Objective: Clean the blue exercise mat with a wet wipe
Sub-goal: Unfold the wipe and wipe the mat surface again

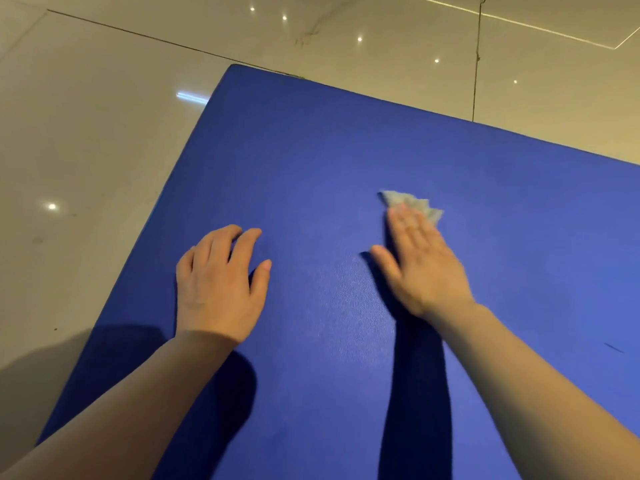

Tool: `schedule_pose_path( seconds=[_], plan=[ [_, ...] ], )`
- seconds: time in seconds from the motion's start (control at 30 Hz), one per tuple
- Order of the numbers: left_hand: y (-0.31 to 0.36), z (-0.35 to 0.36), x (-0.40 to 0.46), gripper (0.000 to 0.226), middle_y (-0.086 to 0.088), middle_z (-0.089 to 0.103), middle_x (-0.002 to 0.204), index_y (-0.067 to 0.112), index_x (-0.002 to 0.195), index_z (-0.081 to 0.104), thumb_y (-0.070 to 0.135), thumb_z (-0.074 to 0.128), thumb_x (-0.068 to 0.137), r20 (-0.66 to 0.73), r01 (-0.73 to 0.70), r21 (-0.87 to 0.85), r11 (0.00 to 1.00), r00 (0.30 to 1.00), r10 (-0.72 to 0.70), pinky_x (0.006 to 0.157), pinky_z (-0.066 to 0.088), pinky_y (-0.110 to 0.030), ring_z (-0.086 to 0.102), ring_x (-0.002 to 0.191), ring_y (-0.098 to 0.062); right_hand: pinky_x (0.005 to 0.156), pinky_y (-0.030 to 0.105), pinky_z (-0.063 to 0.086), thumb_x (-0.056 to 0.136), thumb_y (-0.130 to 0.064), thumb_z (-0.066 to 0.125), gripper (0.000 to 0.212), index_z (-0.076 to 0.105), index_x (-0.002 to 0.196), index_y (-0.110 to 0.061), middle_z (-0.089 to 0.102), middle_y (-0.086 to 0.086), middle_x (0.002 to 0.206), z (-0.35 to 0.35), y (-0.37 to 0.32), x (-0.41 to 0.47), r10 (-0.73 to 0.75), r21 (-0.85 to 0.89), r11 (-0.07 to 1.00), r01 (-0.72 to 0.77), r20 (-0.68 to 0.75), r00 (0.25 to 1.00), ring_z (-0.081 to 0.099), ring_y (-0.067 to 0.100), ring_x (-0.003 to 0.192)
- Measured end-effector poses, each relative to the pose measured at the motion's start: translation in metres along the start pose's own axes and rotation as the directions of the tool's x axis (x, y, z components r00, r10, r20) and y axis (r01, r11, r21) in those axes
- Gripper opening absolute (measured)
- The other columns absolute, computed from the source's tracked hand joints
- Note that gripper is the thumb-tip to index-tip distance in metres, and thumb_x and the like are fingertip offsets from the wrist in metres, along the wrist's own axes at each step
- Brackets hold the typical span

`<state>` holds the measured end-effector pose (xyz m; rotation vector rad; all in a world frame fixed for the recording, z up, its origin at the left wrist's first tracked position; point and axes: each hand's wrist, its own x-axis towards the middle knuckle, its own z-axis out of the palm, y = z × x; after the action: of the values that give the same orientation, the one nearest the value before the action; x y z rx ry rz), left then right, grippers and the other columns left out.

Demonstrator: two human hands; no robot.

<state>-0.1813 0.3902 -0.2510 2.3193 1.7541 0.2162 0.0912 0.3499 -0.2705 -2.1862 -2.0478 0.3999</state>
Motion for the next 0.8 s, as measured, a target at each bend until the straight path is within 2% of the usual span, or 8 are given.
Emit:
schedule_pose_path(
  seconds=[0.1,0.17,0.2,0.27,0.37,0.5,0.63,0.8],
  plan=[
    [0.007,0.005,0.021,0.057,-0.011,0.025,0.157,0.024,0.152,0.03,0.046,0.04,0.099,0.135,0.107,0.038,0.993,0.984,-0.112,0.113,0.015,-0.061,0.019,0.146,-0.031,0.122,0.034,0.001,0.095,-0.064,0.016,0.079,0.009,0.157,-0.015,0.001,-0.003,0.165,-0.019,0.033,0.011,0.324,0.034,0.945,-0.324,0.014,0.946,-0.004,0.017,0.151],
    [0.012,0.012,0.031,0.064,-0.004,-0.006,0.163,0.035,0.155,0.001,0.053,0.025,0.099,0.22,0.158,0.085,0.984,0.96,-0.173,0.115,-0.006,-0.058,-0.011,0.149,-0.023,0.122,0.034,-0.001,0.097,-0.058,0.022,0.075,0.008,0.157,-0.014,-0.001,-0.001,0.165,-0.023,0.026,0.021,0.444,0.061,0.893,-0.446,0.046,0.895,-0.007,0.016,0.151],
    [0.012,0.017,0.031,0.063,-0.003,-0.013,0.163,0.037,0.153,-0.007,0.055,0.017,0.098,0.233,0.157,0.113,0.981,0.956,-0.18,0.114,-0.009,-0.058,-0.017,0.148,-0.023,0.122,0.033,-0.001,0.098,-0.058,0.024,0.076,0.008,0.157,-0.014,-0.002,0.0,0.165,-0.024,0.014,0.026,0.45,0.047,0.891,-0.452,0.052,0.891,-0.008,0.015,0.15],
    [0.01,0.025,0.029,0.059,-0.008,-0.002,0.163,0.036,0.153,-0.004,0.052,0.01,0.099,0.173,0.113,0.16,0.981,0.975,-0.14,0.113,-0.004,-0.061,-0.007,0.149,-0.027,0.122,0.032,-0.002,0.098,-0.06,0.022,0.076,0.009,0.157,-0.014,-0.002,-0.001,0.164,-0.018,-0.015,0.036,0.305,0.004,0.952,-0.306,0.053,0.951,-0.009,0.015,0.15],
    [0.003,0.03,0.026,0.061,-0.017,0.032,0.155,0.024,0.152,0.032,0.048,0.026,0.096,0.024,0.071,0.18,0.981,0.997,-0.077,0.11,0.012,-0.064,0.028,0.142,-0.037,0.123,0.034,0.001,0.09,-0.064,0.009,0.084,0.018,0.155,-0.012,0.008,0.001,0.163,-0.006,-0.062,0.052,-0.04,0.057,0.998,0.036,0.062,0.997,-0.004,0.016,0.151],
    [0.004,0.032,0.029,0.065,-0.02,0.037,0.15,0.02,0.147,0.043,0.047,0.033,0.088,-0.028,0.051,0.192,0.98,0.999,-0.046,0.107,0.016,-0.068,0.033,0.138,-0.041,0.122,0.03,-0.002,0.089,-0.063,0.006,0.083,0.017,0.155,-0.015,0.007,-0.004,0.162,-0.004,-0.061,0.075,-0.152,0.073,0.987,0.145,0.094,0.984,-0.001,0.013,0.151],
    [0.005,0.033,0.031,0.065,-0.019,0.034,0.151,0.021,0.145,0.04,0.048,0.037,0.086,-0.092,0.031,0.135,0.99,0.996,-0.019,0.108,0.013,-0.067,0.031,0.139,-0.041,0.12,0.028,-0.006,0.09,-0.065,0.004,0.08,0.006,0.157,-0.02,-0.004,-0.01,0.162,-0.027,0.025,0.103,0.111,-0.03,0.993,-0.11,0.041,0.993,-0.007,0.009,0.15],
    [0.004,0.035,0.031,0.063,-0.019,0.036,0.148,0.019,0.143,0.044,0.046,0.038,0.086,-0.124,0.02,0.154,0.988,0.992,-0.001,0.107,0.015,-0.067,0.034,0.136,-0.041,0.121,0.042,-0.001,0.1,-0.056,0.018,0.072,0.009,0.157,-0.013,0.004,0.004,0.165,-0.055,0.087,0.135,0.507,-0.023,0.862,-0.506,0.042,0.861,-0.002,0.021,0.151]
  ],
)
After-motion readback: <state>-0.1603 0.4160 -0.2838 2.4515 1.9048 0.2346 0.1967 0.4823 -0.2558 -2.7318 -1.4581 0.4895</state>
